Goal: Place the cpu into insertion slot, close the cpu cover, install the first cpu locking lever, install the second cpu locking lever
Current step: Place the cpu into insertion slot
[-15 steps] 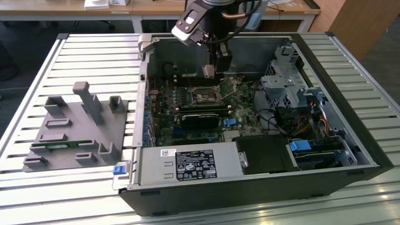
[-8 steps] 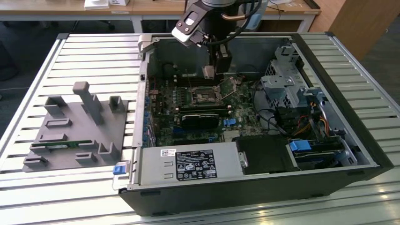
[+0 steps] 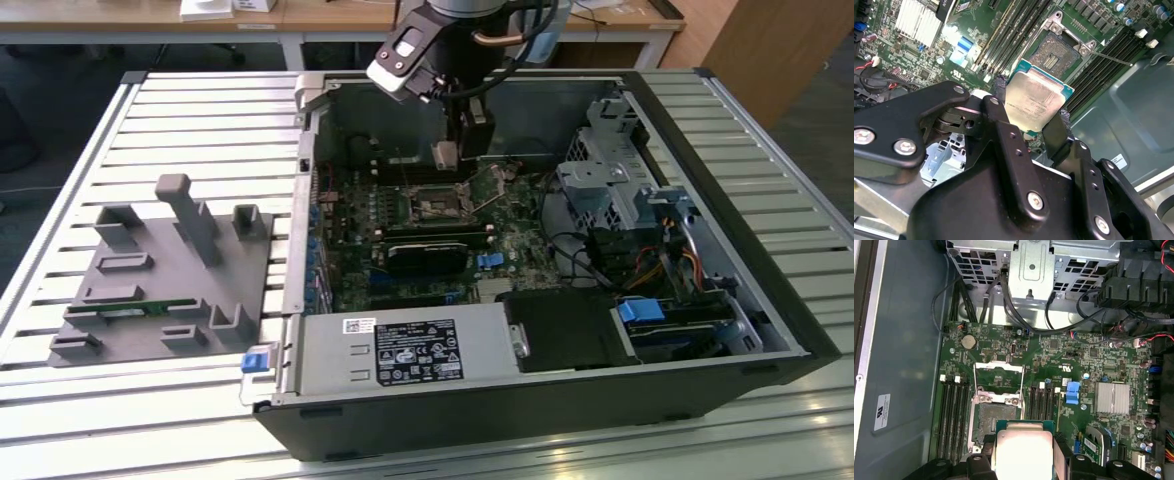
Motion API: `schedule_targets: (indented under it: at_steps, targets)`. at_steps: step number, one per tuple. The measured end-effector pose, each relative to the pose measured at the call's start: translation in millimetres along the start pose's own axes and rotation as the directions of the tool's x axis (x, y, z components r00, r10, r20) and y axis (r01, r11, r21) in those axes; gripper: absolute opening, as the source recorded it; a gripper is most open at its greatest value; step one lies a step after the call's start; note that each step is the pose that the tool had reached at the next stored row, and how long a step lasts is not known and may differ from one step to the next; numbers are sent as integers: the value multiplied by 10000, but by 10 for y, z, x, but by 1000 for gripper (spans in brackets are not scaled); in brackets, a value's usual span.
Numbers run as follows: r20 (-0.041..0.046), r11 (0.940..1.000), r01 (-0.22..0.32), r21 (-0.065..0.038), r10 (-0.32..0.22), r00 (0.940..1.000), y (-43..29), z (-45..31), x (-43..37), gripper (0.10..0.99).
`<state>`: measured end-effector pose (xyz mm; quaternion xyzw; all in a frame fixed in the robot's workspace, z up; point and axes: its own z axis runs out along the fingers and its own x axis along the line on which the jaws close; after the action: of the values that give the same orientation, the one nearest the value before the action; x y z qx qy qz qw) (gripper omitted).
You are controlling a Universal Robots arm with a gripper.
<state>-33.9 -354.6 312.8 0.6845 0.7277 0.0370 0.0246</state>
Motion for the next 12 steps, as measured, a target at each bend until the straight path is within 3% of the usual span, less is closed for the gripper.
schedule_targets:
  at_steps: [12]
  targets:
    - [0, 10000, 0, 0, 0, 10000, -2, 27, 0, 541]
